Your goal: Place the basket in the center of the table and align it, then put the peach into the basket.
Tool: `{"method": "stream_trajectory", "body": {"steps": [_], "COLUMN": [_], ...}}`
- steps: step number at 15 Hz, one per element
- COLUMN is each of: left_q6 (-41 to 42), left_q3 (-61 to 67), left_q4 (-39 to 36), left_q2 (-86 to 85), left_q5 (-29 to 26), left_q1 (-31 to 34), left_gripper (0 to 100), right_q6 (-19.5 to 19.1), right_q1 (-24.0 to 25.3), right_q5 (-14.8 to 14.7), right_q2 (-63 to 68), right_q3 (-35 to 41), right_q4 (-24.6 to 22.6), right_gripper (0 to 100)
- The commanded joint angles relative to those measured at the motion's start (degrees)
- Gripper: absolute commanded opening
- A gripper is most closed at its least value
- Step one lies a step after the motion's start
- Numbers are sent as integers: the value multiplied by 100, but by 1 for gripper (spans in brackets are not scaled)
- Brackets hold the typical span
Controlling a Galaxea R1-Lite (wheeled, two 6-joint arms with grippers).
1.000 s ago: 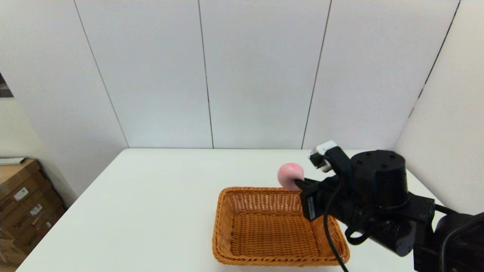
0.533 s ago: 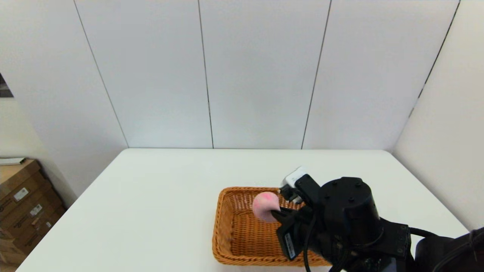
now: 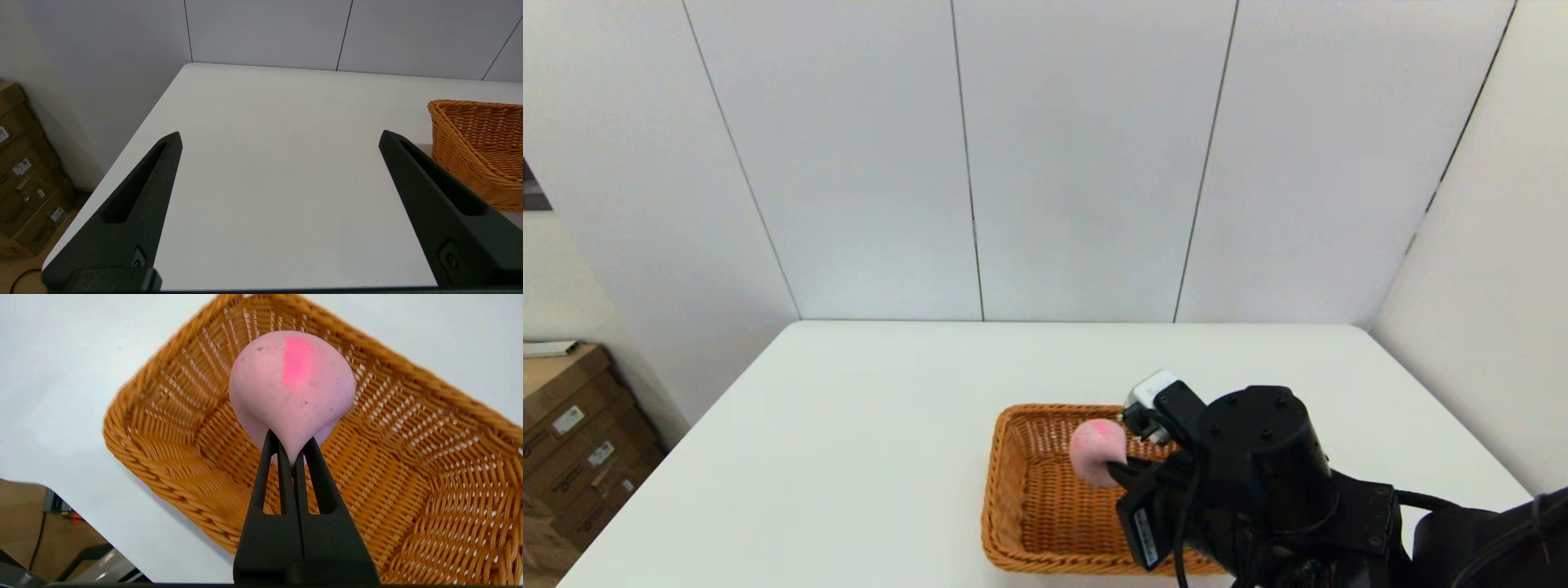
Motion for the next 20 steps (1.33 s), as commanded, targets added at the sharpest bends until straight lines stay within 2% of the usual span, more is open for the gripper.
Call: {"method": "stream_trajectory", "body": {"steps": [1, 4, 5, 11, 13, 16, 20], "left_q6": [-28, -37, -37, -37, -37, -37, -28], "left_q3": [5, 5, -4, 5, -4, -4, -4], "left_q4": [0, 0, 0, 0, 0, 0, 0], "left_q2": [-1, -1, -1, -1, -1, -1, -1], "left_q5": [-2, 7, 7, 7, -2, 7, 7], "left_q1": [0, 0, 0, 0, 0, 0, 0], "left_gripper": [100, 100, 100, 100, 100, 100, 100], "right_q6": [71, 80, 80, 203, 229, 150, -316], "right_q1": [16, 16, 25, -1, -168, -704, -1996], "right_q5": [-2, -2, -2, -11, -19, -90, -151], "right_q2": [-30, -74, -135, -399, -847, -2166, -3976], "right_q3": [-46, -37, -37, -134, -143, -99, 560], "right_q4": [-30, 31, 154, 145, 137, 225, 559], "right_gripper": [0, 0, 100, 100, 100, 100, 100]}}
